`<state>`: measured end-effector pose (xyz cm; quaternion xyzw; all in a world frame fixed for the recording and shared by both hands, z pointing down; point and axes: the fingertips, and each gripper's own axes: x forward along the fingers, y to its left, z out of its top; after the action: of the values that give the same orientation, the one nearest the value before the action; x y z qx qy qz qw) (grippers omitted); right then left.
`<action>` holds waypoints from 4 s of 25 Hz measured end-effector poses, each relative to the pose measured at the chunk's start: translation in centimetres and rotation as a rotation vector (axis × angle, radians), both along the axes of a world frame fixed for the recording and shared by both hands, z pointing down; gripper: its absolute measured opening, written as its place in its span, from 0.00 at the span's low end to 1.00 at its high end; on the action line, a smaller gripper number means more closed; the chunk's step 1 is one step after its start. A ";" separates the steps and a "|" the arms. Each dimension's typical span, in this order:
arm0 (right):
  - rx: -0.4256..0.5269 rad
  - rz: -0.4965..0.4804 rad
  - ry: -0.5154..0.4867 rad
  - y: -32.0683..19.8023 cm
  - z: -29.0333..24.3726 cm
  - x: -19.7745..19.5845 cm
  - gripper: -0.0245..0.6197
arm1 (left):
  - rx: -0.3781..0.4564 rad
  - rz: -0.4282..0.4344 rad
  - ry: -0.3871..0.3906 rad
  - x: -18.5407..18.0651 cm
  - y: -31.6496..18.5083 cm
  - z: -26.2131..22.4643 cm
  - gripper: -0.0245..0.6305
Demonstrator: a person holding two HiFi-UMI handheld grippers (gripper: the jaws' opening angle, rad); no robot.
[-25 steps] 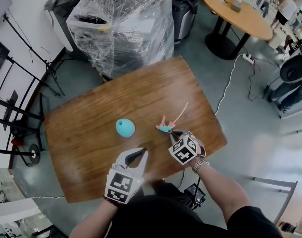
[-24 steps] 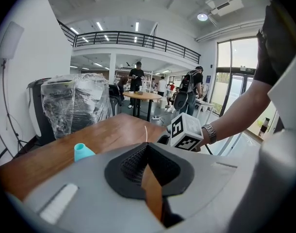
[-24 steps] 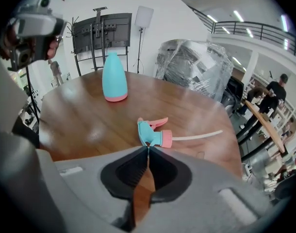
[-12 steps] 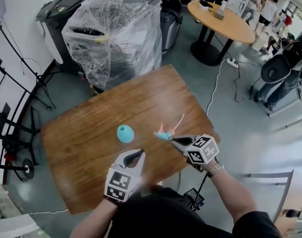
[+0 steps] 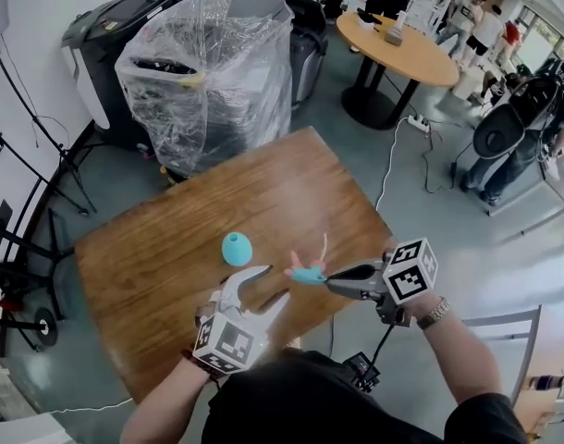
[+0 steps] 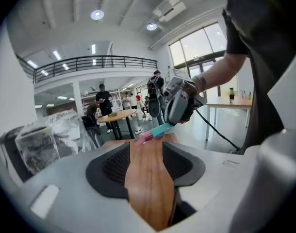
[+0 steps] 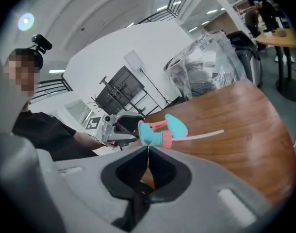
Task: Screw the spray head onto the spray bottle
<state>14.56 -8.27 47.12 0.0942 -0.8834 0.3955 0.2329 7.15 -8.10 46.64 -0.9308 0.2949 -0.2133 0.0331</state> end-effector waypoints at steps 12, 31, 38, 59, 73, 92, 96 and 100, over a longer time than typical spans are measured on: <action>-0.106 -0.179 -0.005 3.3 -1.6 -1.2 0.04 | 0.270 0.250 -0.233 2.4 3.9 -1.9 0.25; 0.706 -0.416 0.483 1.8 -1.3 -2.9 0.30 | 0.138 0.264 -0.299 2.4 2.8 -0.4 0.17; 1.014 -0.704 0.755 2.1 2.3 -4.4 0.30 | 0.067 0.266 -0.329 3.0 2.5 0.0 0.17; 0.985 -0.641 0.792 0.6 2.2 -4.3 0.23 | -0.007 0.152 -0.141 -0.4 0.6 -1.3 0.48; 0.721 -0.177 0.444 -3.4 -5.5 -4.7 0.23 | -0.176 -0.290 -0.129 -9.8 -7.9 11.8 0.71; 0.763 -0.132 0.447 -5.1 -7.7 -6.9 0.23 | -0.272 -0.233 -0.295 -8.5 -10.4 19.4 0.65; 0.784 -0.177 0.471 -4.9 -7.0 -7.2 0.23 | -0.207 -0.174 -0.421 -7.8 -9.5 17.7 0.64; 0.784 -0.219 0.490 -4.3 -6.1 -7.6 0.23 | -0.170 -0.123 -0.526 -7.4 -8.5 16.5 0.64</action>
<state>6.95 -12.56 41.07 0.1718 -0.8899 -0.0286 0.4216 -0.22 -16.64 63.16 -0.8233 0.3131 -0.4732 0.0171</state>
